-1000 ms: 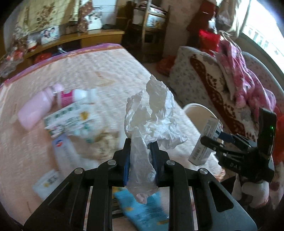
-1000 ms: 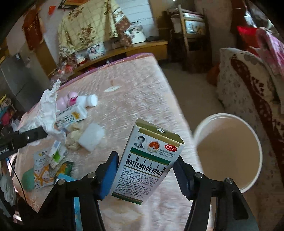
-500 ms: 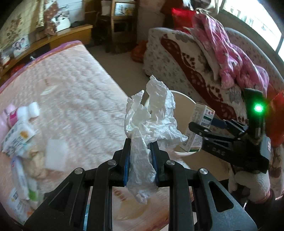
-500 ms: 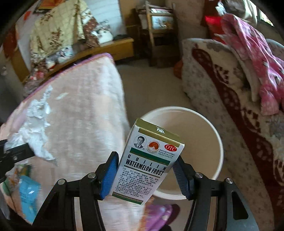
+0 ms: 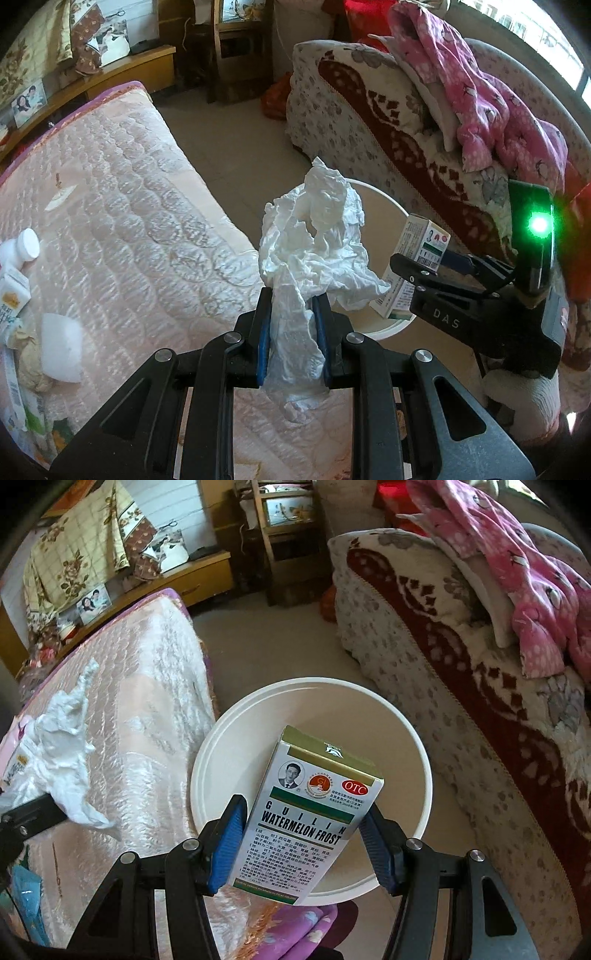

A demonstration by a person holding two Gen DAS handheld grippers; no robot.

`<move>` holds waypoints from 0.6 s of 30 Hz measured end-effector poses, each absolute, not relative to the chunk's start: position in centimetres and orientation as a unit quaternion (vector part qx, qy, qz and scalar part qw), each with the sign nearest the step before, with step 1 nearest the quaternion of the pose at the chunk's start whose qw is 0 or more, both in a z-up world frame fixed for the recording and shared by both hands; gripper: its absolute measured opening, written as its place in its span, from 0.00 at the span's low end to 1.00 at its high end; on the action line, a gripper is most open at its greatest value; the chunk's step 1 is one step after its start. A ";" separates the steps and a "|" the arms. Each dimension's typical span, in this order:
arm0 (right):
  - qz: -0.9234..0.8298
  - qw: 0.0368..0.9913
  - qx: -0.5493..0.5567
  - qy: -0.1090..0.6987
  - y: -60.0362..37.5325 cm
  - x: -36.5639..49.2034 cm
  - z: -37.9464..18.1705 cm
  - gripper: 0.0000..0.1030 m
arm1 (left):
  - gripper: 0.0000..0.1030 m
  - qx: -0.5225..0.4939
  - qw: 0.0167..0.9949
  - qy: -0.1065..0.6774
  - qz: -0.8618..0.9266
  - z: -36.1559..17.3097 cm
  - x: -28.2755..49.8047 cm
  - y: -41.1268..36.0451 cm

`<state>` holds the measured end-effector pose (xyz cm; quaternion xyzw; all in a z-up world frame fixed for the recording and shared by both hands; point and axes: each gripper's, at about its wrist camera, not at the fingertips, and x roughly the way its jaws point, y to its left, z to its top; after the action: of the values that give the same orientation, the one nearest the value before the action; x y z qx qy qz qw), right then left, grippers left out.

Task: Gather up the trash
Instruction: 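Carry tissue and box to the white bucket and open both tools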

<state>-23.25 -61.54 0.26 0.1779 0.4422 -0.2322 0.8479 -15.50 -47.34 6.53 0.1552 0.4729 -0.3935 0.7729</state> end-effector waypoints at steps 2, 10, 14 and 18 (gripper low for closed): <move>-0.236 0.846 0.182 0.442 -61.8 -23.3 0.0 0.58 | 0.18 0.158 0.774 0.469 -0.394 6.4 -15.6 -47.7; -0.238 0.835 0.210 0.450 -63.0 -23.5 -1.4 0.69 | 0.21 0.147 0.764 0.481 -0.404 5.6 -15.5 -48.6; -0.240 0.836 0.212 0.445 -63.0 -23.7 -1.3 0.71 | 0.43 0.119 0.757 0.493 -0.412 5.3 -15.0 -48.5; -0.239 0.838 0.217 0.440 -63.0 -24.0 -1.1 0.71 | 0.45 0.096 0.754 0.501 -0.415 5.4 -14.7 -48.1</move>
<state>-23.98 -62.98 -1.10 0.2167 0.4400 -0.2386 0.8382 -14.65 -48.08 5.39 0.0957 0.5006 -0.4151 0.7537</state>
